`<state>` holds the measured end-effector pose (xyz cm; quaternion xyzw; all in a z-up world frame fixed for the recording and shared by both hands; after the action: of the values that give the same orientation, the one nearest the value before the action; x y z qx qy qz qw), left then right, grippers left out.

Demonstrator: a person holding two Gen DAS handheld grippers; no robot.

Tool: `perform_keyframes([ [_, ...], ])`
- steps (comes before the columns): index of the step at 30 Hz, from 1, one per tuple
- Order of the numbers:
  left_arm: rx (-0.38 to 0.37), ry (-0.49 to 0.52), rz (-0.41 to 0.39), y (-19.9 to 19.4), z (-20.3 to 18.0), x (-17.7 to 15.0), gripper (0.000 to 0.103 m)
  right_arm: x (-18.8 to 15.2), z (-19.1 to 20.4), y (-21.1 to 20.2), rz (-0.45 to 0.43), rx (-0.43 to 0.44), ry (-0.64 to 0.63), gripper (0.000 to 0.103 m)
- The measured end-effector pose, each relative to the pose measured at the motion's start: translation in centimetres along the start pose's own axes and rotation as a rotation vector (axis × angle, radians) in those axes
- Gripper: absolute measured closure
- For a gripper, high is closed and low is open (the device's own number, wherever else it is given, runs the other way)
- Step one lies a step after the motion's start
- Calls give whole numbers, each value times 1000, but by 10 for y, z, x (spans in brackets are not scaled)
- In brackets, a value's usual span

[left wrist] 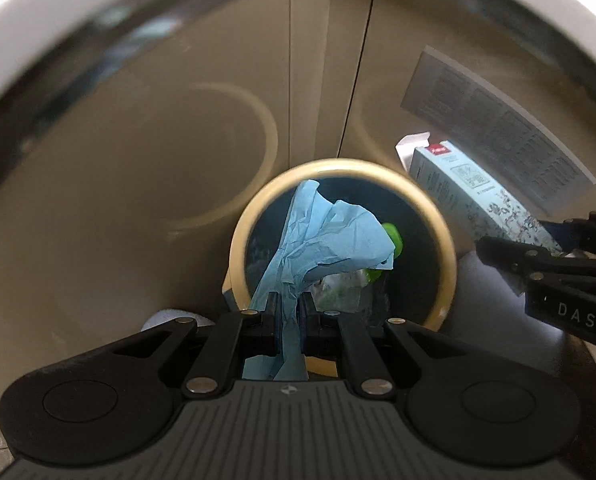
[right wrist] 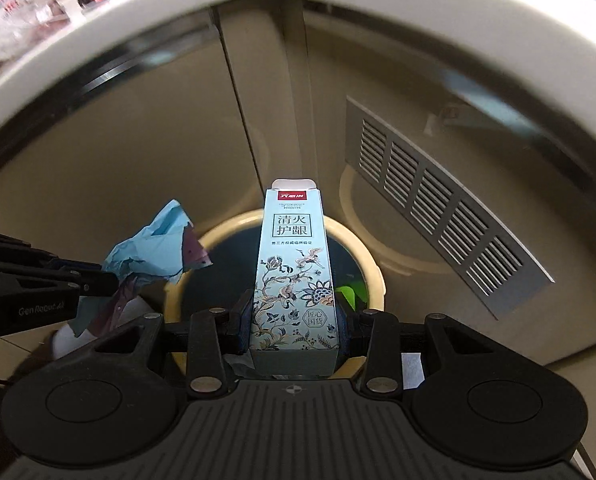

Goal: Collect trash
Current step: 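Carry the blue glove and floral box down into the cabinet above the bin, then open both grippers to drop the glove and box into the bin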

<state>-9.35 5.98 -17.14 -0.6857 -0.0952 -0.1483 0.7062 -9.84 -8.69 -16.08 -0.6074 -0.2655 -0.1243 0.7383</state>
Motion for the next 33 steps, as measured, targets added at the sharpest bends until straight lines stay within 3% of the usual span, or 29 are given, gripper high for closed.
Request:
perform_keyframes([
  [23,58,19,297,138,-11,19,94,10,17,134,248,-110,-75,61],
  [32,96,48,334,170,-14,22,93,9,9,159,275,-134,-74,61],
  [33,95,49,336,172,-14,22,86,8,9,162,279,-138,-74,61],
])
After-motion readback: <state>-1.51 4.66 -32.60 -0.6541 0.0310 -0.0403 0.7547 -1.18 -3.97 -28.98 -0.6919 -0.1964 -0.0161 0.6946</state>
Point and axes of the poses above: each gripper's, at about its wrist camera, not at the fingertips, and y roughly the way its jaws point, z to its left, x to its top, the point moved 4 cm from there along y, roughly the way its jaws point, and after that the axes turned 1 degree about z, right-handed, at the moved point
